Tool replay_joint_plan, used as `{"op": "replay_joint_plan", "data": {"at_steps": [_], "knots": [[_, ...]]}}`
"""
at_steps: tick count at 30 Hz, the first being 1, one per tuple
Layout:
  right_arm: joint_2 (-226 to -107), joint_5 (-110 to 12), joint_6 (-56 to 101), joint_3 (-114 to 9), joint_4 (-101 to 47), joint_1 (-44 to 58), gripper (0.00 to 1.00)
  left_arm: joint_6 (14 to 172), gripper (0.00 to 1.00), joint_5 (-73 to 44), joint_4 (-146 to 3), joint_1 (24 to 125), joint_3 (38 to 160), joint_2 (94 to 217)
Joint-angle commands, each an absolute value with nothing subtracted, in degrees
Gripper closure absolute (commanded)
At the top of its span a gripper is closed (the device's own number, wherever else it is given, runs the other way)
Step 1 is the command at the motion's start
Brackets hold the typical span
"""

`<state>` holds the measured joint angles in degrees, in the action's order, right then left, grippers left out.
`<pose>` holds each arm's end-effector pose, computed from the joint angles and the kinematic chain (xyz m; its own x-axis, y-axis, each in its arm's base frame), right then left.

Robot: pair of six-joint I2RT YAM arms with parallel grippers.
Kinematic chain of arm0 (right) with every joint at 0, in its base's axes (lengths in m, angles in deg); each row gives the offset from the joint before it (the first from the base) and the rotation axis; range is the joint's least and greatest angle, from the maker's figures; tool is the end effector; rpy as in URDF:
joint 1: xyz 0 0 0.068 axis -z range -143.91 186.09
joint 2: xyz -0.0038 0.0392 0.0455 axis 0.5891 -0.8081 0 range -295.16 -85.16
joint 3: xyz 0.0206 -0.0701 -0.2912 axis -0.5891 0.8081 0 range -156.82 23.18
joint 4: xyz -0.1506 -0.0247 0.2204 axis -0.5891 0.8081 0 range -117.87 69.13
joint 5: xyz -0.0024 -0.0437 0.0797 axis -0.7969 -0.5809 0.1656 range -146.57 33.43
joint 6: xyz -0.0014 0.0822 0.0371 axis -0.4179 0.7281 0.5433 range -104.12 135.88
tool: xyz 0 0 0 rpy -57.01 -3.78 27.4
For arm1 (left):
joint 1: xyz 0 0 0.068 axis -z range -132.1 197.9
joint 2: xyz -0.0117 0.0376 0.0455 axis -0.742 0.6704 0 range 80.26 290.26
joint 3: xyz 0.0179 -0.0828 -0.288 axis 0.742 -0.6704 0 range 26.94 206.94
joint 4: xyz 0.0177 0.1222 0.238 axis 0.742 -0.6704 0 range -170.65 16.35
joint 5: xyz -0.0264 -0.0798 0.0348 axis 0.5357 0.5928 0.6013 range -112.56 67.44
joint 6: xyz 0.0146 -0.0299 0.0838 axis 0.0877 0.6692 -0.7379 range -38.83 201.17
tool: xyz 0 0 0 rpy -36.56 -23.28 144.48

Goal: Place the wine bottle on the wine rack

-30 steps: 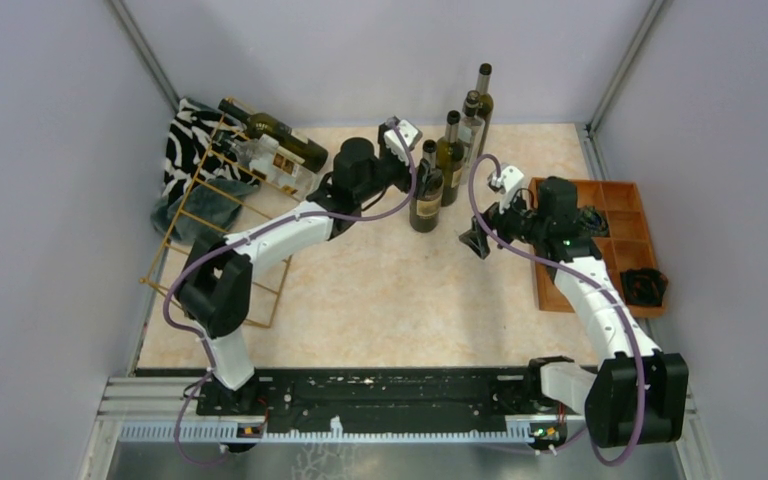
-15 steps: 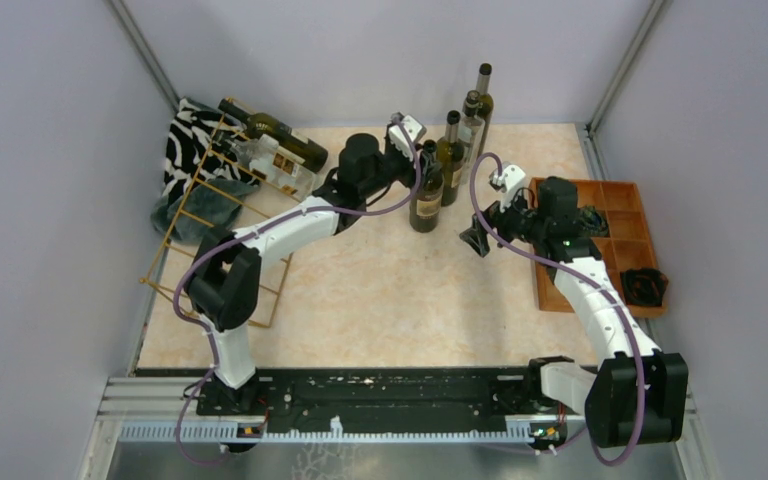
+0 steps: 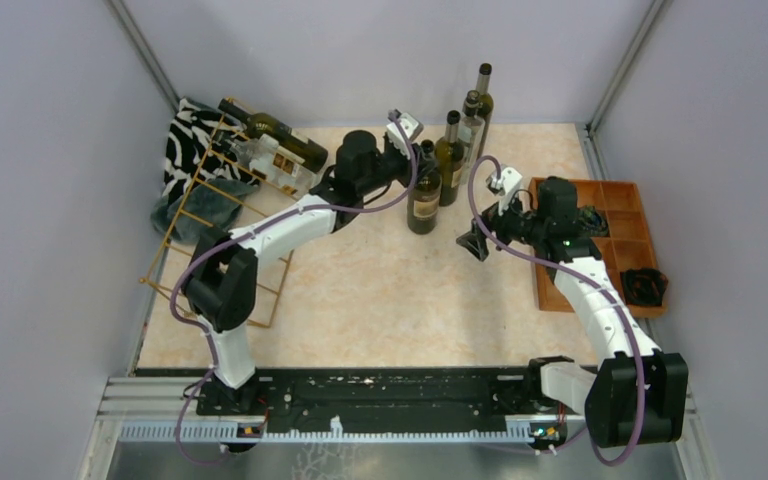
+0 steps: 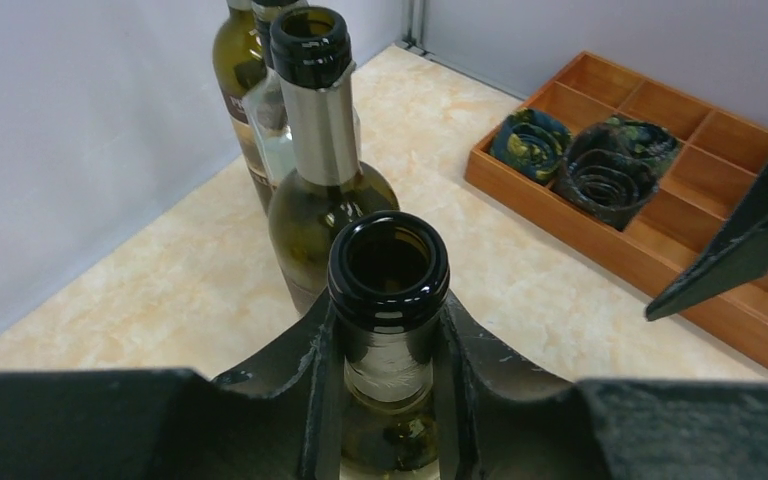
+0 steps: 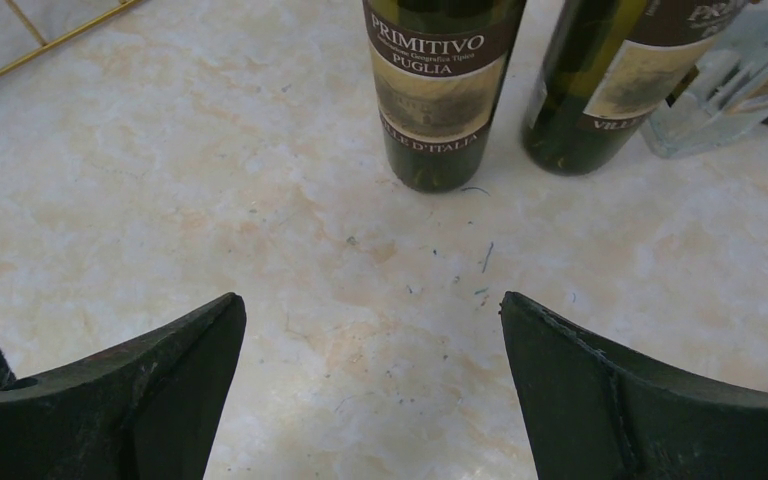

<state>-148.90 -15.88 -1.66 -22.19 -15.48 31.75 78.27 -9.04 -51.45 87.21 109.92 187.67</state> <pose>0.2602 0.0724 0.2839 -0.3006 -0.2520 -0.9198 -0.7411 0.6688 0.0590 0.3859 -0.3402 0.3367 0.0101 0.0552 -0.9984 0.7971 0.6024 0.0414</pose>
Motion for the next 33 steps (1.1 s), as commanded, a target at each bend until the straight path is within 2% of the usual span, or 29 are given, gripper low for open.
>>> {"op": "replay_joint_plan", "data": {"at_steps": [1, 7, 12, 16, 24, 33], "knots": [[-147.3, -7.6, -4.8, -23.2, -14.8, 31.9, 0.02, 86.4, 1.0, -3.4, -50.3, 86.8, 108.6, 179.3], [-147.2, 0.1, -5.5, -23.5, -13.4, 31.9, 0.02, 100.4, 1.0, 3.4, -50.6, 84.8, 102.1, 172.3], [-149.0, 6.4, -2.2, -23.1, -14.5, 31.0, 0.02, 115.0, 1.0, 8.5, -40.0, 81.8, 92.0, 168.7], [-151.1, 8.7, -0.2, -23.0, -15.4, 28.4, 0.02, 120.3, 1.0, 8.3, -33.8, 80.4, 86.3, 166.7], [-155.2, 6.6, -0.6, -23.5, -14.6, 21.5, 0.02, 128.8, 1.0, 6.9, -23.1, 78.4, 78.5, 164.1], [-157.3, 1.4, 2.2, -23.2, -16.6, 20.2, 0.03, 131.3, 1.0, 4.2, -19.0, 78.3, 74.7, 161.7]]}}
